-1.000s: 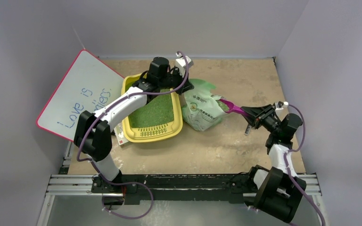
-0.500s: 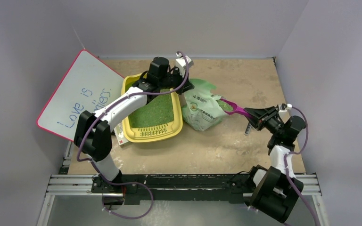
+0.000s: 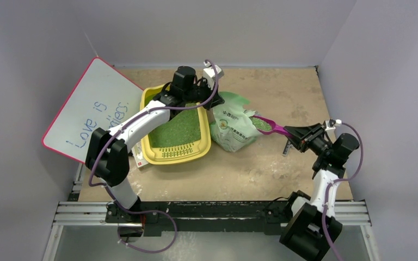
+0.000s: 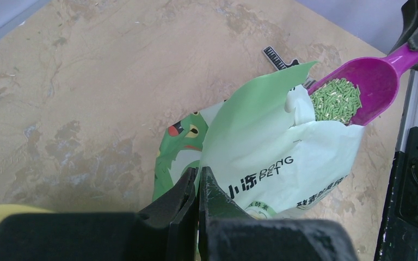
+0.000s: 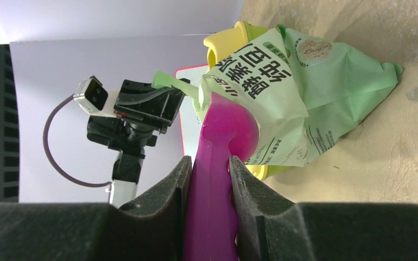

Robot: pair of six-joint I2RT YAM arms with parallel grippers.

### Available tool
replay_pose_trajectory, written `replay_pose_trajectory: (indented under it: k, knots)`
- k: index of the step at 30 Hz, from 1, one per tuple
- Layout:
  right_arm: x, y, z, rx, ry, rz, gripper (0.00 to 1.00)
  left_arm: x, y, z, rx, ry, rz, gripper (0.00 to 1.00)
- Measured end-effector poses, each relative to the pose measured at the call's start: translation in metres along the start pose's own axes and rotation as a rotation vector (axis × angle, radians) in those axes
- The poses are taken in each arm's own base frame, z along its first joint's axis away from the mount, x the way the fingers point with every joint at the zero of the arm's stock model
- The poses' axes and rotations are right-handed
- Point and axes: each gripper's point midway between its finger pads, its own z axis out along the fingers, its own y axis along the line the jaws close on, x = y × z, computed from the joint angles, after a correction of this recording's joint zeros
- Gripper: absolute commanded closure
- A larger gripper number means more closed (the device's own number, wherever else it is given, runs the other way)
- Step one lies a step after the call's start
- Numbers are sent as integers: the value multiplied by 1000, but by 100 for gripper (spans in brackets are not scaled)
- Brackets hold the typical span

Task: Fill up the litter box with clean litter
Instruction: 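Scoop the cat litter from the cat litter bag.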

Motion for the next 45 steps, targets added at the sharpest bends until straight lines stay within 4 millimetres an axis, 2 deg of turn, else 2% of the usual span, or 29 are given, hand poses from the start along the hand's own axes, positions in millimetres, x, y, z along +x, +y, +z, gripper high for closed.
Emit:
replay_pose_trajectory:
  k: [7,21,37,45]
  knots:
    - [2,17,-4,0,-31,-83,100,0,5,0,-35,0,-16,100]
    - [-1,14,-5,36,-53,-48,100,5,14,-1,-87,16,-28,100]
    - [-4,33,-7,52,-63,-85,100,13,25,4,-132,35,-37,100]
    - [-1,30,-8,76,-55,-83,100,14,26,3,-138,37,-41,100]
